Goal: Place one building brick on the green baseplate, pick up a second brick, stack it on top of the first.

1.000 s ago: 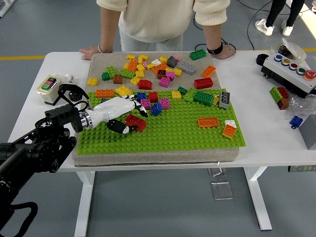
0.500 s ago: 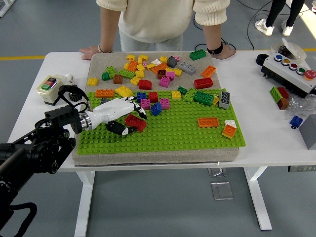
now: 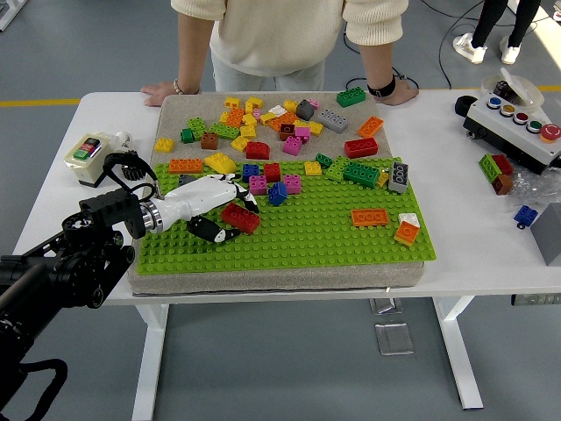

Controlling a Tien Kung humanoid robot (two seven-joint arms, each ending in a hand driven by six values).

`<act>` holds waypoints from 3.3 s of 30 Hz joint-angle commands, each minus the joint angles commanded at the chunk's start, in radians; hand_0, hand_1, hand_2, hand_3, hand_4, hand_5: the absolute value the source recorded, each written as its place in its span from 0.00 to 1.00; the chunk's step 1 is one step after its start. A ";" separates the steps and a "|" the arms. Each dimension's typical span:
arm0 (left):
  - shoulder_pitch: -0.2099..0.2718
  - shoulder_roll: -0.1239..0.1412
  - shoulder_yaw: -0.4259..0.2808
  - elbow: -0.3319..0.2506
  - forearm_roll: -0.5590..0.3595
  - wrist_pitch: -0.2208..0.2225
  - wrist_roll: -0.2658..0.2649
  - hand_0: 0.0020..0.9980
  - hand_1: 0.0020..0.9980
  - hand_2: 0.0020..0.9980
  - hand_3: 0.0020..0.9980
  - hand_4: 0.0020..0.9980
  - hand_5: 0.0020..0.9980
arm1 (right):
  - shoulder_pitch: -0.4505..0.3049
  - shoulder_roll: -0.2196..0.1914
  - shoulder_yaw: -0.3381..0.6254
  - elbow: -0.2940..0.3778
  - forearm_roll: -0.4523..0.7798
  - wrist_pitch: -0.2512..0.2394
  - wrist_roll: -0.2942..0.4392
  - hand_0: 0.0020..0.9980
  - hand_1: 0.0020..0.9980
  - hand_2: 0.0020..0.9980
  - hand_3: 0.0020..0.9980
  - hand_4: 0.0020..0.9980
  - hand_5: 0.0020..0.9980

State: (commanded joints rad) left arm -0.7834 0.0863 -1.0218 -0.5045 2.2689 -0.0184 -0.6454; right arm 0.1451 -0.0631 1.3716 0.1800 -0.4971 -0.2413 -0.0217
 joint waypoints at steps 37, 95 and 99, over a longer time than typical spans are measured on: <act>-0.002 -0.016 0.011 0.019 0.000 0.041 0.000 1.00 0.79 0.60 0.56 0.60 0.00 | -0.001 0.000 -0.001 0.000 0.002 -0.002 0.002 0.74 0.67 0.72 0.60 0.92 0.49; 0.248 0.013 -0.204 -0.381 0.000 -0.016 0.173 1.00 0.75 0.59 0.55 0.52 0.00 | -0.010 -0.024 0.037 0.000 -0.005 0.012 0.008 0.74 0.67 0.72 0.60 0.92 0.50; 0.277 0.009 -0.209 -0.411 0.000 -0.027 0.207 1.00 0.75 0.59 0.55 0.54 0.00 | -0.010 -0.026 0.037 0.000 -0.007 0.012 0.010 0.74 0.67 0.72 0.60 0.92 0.50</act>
State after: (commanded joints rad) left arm -0.5062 0.0955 -1.2304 -0.9153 2.2689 -0.0452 -0.4381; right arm 0.1349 -0.0896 1.4087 0.1800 -0.5036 -0.2296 -0.0118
